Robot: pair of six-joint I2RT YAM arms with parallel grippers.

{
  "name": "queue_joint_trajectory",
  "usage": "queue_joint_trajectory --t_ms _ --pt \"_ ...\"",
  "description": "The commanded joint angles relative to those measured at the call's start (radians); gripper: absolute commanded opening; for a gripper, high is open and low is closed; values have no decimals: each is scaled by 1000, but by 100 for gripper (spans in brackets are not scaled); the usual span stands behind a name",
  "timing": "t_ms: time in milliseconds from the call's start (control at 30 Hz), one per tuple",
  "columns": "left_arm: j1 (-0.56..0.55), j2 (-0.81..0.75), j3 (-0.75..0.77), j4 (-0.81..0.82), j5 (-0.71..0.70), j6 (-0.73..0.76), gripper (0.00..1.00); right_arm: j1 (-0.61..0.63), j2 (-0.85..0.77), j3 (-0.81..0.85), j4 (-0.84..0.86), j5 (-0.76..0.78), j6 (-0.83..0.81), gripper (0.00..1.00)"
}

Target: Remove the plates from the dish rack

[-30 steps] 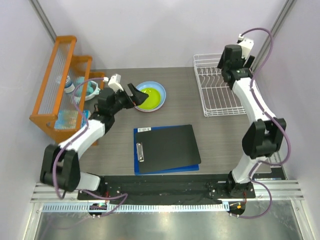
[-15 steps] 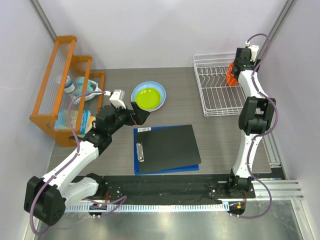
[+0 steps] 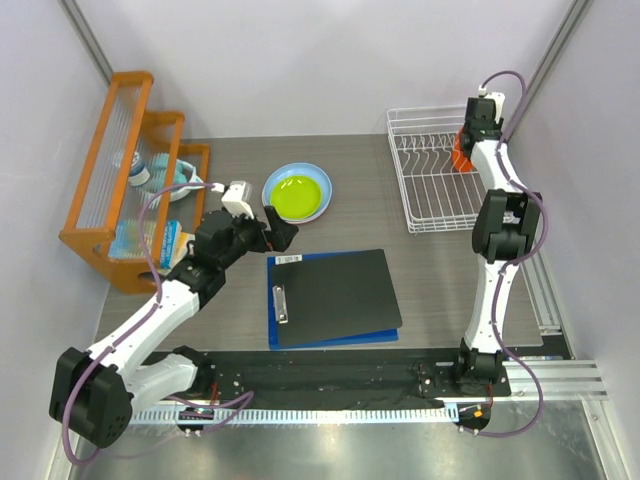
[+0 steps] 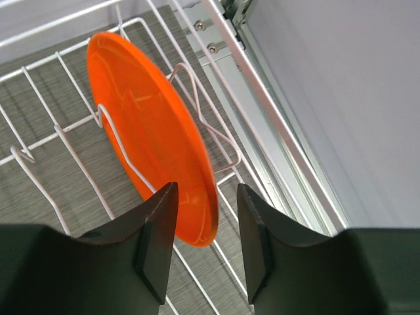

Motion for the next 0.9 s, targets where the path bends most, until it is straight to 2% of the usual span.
queue_joint_trajectory --t_ms 0,67,100,133,200,233,267,433,567,700,867 --pt "4 0 0 20 -10 14 99 2 16 59 12 -41 -17 42" --pt "4 2 1 13 -11 19 99 2 25 66 12 -44 -22 37" --pt "4 2 1 10 -14 19 100 2 25 68 13 -49 -22 31" --pt "4 0 0 10 -16 19 99 2 25 68 14 -56 -22 18" --pt "4 2 -2 13 -21 18 99 2 25 68 17 -62 -22 13" --pt "4 2 -4 11 -22 19 99 2 24 68 15 -70 -23 6" --pt "4 5 -5 13 -22 18 99 6 16 67 15 -69 -22 3" --pt "4 26 -10 34 -14 5 99 32 -35 33 38 8 -78 1" --pt "4 36 -7 34 -18 1 99 80 -117 -59 145 239 -139 1" --pt "4 34 -2 14 -36 -1 100 122 -219 -200 326 380 -209 1" --pt "4 28 1 6 -44 -7 99 146 -344 -295 412 422 -233 1"
